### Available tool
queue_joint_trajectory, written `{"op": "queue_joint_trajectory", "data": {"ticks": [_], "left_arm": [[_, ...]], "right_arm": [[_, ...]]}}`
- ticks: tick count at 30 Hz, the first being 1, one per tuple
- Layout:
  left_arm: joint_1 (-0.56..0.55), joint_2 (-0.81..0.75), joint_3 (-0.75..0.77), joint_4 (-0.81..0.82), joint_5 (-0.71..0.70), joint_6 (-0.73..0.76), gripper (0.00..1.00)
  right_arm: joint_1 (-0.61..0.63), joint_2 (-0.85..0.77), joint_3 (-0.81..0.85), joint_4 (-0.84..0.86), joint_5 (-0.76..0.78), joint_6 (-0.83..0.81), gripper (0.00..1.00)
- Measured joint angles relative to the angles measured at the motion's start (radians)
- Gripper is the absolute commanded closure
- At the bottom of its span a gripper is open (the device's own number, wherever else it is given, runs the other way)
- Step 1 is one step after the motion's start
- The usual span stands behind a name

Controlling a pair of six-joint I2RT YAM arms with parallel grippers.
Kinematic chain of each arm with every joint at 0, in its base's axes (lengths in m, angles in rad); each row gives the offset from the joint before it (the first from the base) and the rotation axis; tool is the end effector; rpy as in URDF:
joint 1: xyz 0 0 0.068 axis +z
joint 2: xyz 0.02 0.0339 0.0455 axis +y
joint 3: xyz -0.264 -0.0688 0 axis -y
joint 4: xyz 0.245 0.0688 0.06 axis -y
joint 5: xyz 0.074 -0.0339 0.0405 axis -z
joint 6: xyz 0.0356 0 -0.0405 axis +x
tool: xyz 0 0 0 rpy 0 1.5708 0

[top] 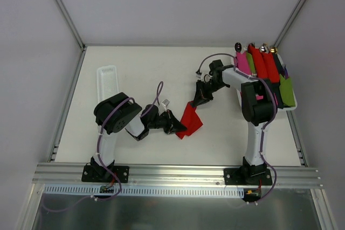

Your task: Place the utensils on the paper napkin and roll it up

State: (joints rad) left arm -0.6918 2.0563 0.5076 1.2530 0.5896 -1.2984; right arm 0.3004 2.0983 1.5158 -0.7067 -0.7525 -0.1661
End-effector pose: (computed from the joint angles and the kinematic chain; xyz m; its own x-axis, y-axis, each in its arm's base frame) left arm 0.2243 -0.2115 0.0732 -0.9656 -0.2397 -0.1013 0.0367 0.2600 -0.9649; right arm 0.3923 0.1470 0.1609 -0.8393 -0.3863 -0.3826 -0.5437 0.5853 0.6016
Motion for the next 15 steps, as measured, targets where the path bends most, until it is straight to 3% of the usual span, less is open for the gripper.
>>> {"op": "queue_joint_trajectory", "data": {"ticks": [8, 15], "left_arm": [[0.000, 0.003, 0.000, 0.007, -0.003, 0.000, 1.00], [0.000, 0.007, 0.000, 0.014, -0.005, 0.000, 1.00]], "right_arm": [[0.021, -0.005, -0.192, 0.095, -0.137, 0.074, 0.90], [0.023, -0.025, -0.248, 0.135, -0.111, 0.071, 0.91]]}}
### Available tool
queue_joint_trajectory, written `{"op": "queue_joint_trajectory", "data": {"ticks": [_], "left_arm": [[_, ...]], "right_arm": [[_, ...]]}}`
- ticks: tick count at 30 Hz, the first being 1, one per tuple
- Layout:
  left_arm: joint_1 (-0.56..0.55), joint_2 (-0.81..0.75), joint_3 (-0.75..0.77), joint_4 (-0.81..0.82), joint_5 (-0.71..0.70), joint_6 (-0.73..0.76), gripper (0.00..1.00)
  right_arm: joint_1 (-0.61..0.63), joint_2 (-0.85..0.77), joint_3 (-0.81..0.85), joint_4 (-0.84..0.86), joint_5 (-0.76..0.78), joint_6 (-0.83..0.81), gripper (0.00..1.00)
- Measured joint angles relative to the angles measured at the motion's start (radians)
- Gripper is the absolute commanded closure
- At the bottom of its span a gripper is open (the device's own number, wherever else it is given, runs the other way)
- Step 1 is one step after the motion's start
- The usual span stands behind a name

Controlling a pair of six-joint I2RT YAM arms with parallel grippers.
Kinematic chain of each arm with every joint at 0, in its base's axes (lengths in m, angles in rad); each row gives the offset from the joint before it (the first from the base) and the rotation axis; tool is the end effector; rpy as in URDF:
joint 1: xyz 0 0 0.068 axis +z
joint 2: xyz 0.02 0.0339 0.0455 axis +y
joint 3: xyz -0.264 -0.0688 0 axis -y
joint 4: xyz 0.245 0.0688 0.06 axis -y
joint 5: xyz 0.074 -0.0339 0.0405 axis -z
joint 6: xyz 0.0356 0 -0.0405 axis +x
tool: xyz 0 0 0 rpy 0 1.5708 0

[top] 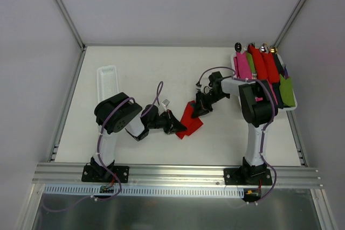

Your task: Place the utensils on the paper napkin and roll it up

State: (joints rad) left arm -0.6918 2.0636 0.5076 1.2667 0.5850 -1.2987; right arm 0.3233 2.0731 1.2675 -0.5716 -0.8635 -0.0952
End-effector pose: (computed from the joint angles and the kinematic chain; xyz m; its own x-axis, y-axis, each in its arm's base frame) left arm 0.2246 -0.2115 0.0724 -0.9639 -0.2443 -0.1058 0.0409 0.2571 -0.9655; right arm 0.3505 0.1460 0.1144 -0.8935 -0.3645 -0.2624 -0.4320 0.5374 0.7243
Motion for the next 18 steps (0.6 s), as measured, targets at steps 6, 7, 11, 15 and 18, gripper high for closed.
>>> {"op": "queue_joint_trajectory", "data": {"ticks": [6, 7, 11, 15, 18], "left_arm": [[0.000, 0.007, -0.005, 0.020, -0.005, -0.004, 1.00], [0.000, 0.012, -0.008, 0.034, -0.010, -0.007, 1.00], [0.000, 0.033, -0.017, 0.092, -0.021, -0.019, 1.00], [0.000, 0.040, -0.020, 0.109, -0.026, -0.021, 1.00], [0.000, 0.039, -0.020, 0.109, -0.028, -0.021, 1.00]], "right_arm": [[-0.008, 0.000, 0.001, -0.044, 0.080, -0.045, 0.89], [-0.010, 0.000, 0.004, -0.055, 0.089, -0.050, 0.89], [-0.010, -0.002, 0.016, -0.090, 0.111, -0.067, 0.84], [-0.010, -0.013, 0.018, -0.100, 0.124, -0.066, 0.77], [-0.011, -0.027, 0.017, -0.094, 0.135, -0.047, 0.67]]}}
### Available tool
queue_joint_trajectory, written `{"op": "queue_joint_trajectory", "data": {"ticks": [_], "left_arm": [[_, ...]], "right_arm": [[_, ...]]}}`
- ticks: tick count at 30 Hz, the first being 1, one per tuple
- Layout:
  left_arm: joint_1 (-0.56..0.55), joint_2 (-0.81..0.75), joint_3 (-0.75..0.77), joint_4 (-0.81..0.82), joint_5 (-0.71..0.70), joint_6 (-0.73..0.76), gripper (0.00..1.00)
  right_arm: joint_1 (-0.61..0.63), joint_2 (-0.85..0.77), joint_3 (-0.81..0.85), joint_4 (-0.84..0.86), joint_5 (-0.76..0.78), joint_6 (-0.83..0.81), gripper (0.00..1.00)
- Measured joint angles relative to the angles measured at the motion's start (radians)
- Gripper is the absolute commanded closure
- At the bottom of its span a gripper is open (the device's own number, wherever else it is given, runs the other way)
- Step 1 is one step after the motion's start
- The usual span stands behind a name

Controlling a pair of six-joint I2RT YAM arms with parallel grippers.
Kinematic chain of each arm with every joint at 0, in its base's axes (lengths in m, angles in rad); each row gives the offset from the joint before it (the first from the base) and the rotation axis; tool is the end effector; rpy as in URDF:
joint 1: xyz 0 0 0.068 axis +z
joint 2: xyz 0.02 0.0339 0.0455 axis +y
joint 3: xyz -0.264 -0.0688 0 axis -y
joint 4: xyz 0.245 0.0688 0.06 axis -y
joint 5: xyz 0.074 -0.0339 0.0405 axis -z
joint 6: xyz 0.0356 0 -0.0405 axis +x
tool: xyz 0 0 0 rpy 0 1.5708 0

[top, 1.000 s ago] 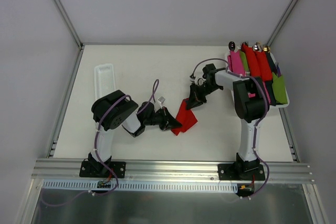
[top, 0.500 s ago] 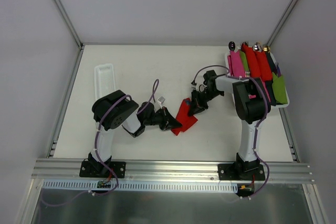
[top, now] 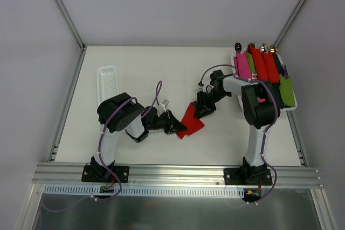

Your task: Place the utensils on the paper napkin and roll it up

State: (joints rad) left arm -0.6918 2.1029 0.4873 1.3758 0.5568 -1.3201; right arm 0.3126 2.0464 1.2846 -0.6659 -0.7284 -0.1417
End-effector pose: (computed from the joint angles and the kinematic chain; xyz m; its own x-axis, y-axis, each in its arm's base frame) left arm 0.2222 -0.2085 0.0688 -0.9530 -0.2785 -0.1194 0.0552 0.2277 -0.9722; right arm 0.3485 0.1375 0.1230 -0.8872 -0.3975 -0.2342 -0.4496 0.6311 0.6321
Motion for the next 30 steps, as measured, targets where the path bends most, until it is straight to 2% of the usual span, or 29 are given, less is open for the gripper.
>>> {"op": "queue_joint_trajectory", "data": {"ticks": [6, 16, 22, 25, 30], "left_arm": [[0.000, 0.000, 0.000, 0.000, 0.000, 0.000, 1.00], [0.000, -0.001, -0.001, 0.000, -0.001, 0.000, 1.00], [0.000, -0.002, -0.002, 0.000, -0.002, 0.001, 1.00], [0.000, -0.002, -0.004, 0.000, -0.003, 0.000, 1.00], [-0.001, -0.002, -0.004, 0.000, -0.008, 0.000, 1.00]], "right_arm": [[0.000, -0.059, 0.003, 0.040, 0.069, 0.062, 0.52], [0.032, -0.050, 0.036, 0.050, 0.153, 0.109, 0.52], [0.045, -0.018, 0.052, 0.051, 0.134, 0.136, 0.54], [0.045, -0.011, 0.052, 0.061, 0.123, 0.150, 0.58], [0.045, -0.005, 0.047, 0.087, 0.129, 0.172, 0.74]]}}
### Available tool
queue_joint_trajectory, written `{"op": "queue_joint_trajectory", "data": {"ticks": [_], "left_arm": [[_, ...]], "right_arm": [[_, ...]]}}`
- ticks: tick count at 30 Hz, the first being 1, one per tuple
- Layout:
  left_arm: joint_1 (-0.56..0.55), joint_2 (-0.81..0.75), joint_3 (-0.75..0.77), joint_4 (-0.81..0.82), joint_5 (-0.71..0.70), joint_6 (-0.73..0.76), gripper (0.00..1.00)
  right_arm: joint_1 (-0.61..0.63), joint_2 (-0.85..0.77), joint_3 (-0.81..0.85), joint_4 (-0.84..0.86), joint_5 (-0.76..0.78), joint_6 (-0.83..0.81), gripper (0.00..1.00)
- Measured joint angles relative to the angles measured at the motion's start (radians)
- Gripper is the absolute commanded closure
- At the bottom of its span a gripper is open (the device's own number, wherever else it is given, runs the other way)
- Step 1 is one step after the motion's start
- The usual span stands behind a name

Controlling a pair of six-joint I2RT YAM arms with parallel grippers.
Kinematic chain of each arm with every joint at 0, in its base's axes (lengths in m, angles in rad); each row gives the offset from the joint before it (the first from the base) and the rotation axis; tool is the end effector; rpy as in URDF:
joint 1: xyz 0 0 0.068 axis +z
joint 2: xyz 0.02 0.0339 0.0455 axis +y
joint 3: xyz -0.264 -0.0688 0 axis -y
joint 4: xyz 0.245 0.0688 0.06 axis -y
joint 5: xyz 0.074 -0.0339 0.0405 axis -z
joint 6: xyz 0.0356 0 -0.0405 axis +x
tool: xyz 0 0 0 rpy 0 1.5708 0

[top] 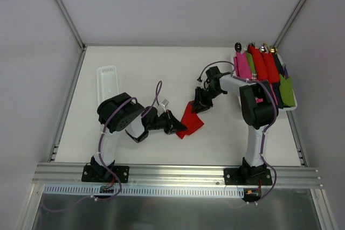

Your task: Place the utensils on the paper napkin and roll it up

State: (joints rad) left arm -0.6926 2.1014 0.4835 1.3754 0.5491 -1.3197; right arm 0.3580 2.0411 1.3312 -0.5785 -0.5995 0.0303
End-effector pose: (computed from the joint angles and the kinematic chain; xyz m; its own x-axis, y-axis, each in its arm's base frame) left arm 0.2216 -0.2080 0.0686 -0.9512 -0.2844 -0.1198 0.0532 0.2312 -0.9714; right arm 0.3614 0.1566 0.1354 -0.9123 -0.3146 -0.2621 -0.4091 0.7280 0.5501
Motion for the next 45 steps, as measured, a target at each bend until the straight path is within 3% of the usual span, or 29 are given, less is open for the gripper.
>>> {"op": "queue_joint_trajectory", "data": {"ticks": [4, 5, 7, 12, 14, 21, 24, 37, 45], "left_arm": [[0.000, -0.001, 0.000, 0.000, -0.001, 0.000, 1.00], [0.000, -0.001, 0.000, 0.000, -0.001, 0.000, 1.00], [0.000, -0.002, 0.000, -0.001, -0.001, 0.000, 1.00], [0.000, -0.002, 0.000, -0.001, -0.001, 0.000, 1.00], [0.000, -0.006, -0.003, -0.002, -0.002, 0.000, 0.94], [0.010, -0.087, -0.040, -0.012, -0.006, 0.011, 0.54], [0.026, -0.142, -0.048, -0.037, 0.002, 0.044, 0.43], [0.193, -0.616, -0.046, -0.522, -0.001, 0.416, 0.31], [0.230, -0.665, 0.009, -0.692, 0.080, 0.608, 0.27]], "right_arm": [[0.000, 0.003, -0.003, 0.008, 0.017, 0.018, 0.88], [0.000, 0.004, -0.003, 0.009, 0.019, 0.021, 0.96], [0.001, 0.008, -0.003, 0.014, 0.021, 0.029, 1.00], [0.001, 0.010, -0.006, 0.025, 0.008, 0.032, 1.00], [0.000, 0.010, -0.018, 0.052, -0.016, 0.032, 1.00], [-0.006, 0.001, -0.084, 0.177, -0.129, 0.017, 1.00], [-0.009, -0.003, -0.090, 0.209, -0.158, 0.008, 1.00], [-0.014, -0.089, -0.132, 0.302, -0.317, -0.051, 1.00], [-0.014, -0.182, -0.160, 0.318, -0.412, -0.062, 1.00]]}}
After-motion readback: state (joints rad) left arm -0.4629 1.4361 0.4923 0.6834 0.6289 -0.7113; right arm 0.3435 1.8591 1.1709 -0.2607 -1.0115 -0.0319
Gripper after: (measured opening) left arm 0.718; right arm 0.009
